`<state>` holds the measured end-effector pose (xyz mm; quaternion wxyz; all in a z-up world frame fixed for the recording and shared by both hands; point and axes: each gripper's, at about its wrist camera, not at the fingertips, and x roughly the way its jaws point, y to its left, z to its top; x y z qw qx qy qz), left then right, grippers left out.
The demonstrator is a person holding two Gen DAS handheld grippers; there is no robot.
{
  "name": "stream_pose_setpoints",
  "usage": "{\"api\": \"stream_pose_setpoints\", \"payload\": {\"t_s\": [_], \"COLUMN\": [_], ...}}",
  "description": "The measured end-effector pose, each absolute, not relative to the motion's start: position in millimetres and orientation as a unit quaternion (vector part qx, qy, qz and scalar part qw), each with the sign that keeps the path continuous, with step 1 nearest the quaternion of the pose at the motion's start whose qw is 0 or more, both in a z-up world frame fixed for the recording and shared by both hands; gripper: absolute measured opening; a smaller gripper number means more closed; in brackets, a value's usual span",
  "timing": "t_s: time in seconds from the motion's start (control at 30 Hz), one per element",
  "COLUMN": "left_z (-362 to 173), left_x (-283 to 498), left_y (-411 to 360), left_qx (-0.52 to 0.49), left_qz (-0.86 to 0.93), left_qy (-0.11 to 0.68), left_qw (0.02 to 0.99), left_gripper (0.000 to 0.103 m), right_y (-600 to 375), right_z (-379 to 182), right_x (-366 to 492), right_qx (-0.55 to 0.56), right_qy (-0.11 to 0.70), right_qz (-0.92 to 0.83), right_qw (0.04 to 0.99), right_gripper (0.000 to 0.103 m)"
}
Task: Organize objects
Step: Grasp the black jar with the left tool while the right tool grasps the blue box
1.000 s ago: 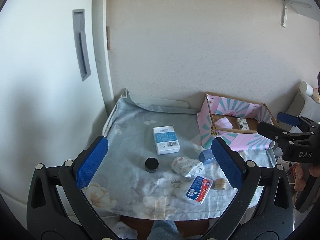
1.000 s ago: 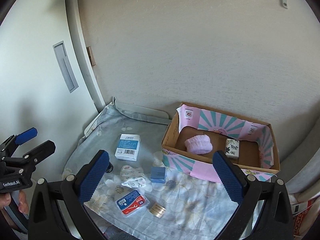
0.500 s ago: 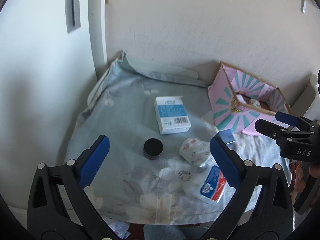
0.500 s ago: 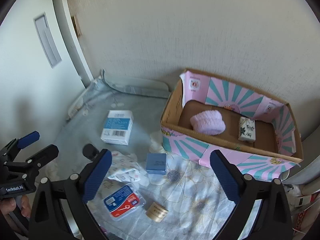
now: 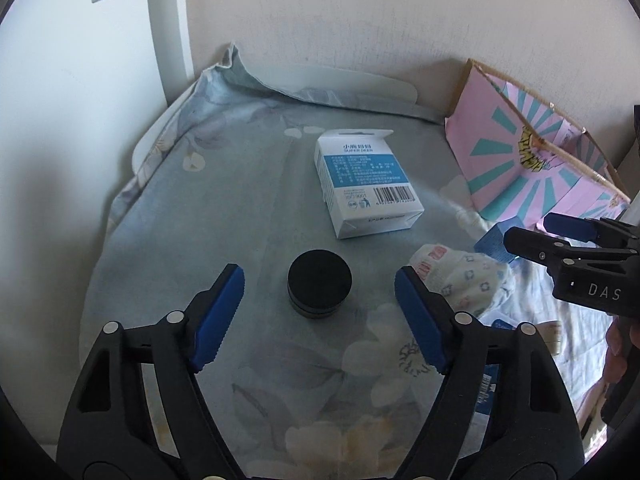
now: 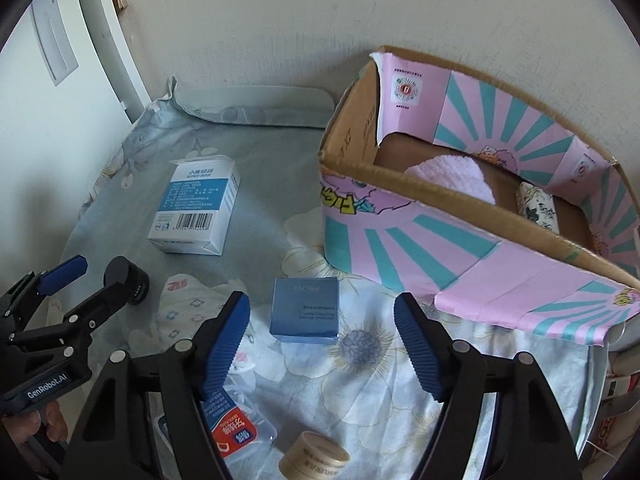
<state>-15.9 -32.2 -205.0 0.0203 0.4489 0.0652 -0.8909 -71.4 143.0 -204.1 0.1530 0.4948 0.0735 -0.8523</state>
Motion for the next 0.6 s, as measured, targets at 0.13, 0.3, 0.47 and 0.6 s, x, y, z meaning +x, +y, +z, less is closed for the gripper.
{"api": "stream_pose_setpoints", "payload": {"t_s": [0.13, 0.3, 0.47, 0.6], "left_z": [-215.5, -225.6, -231.7, -233.5], "left_x": [-21.3, -25.2, -26.5, -26.2], "left_y": [-33.0, -33.7, -34.9, -33.8], "left_qx": [0.457, 0.466, 0.472, 0.467], "left_qz": [-0.887, -0.883, -0.880, -0.883], "left_qy": [0.065, 0.063, 0.056, 0.051], "left_qw": [0.020, 0.019, 0.019, 0.017], "left_gripper": [0.064, 0.053, 0.040, 0.034], "right_y": [142.4, 139.7, 136.3, 133.0], "right_z": [-214.0, -222.6, -230.3, -232.2], "right_x": [-77.0, -80.4, -81.5, -81.9], "right_qx": [0.504, 0.513, 0.523, 0.524], "right_qy": [0.070, 0.070, 0.069, 0.073], "right_qz": [-0.847, -0.841, -0.834, -0.832], "right_qw": [0.152, 0.155, 0.163, 0.165], "right_gripper": [0.064, 0.057, 0.041, 0.036]}}
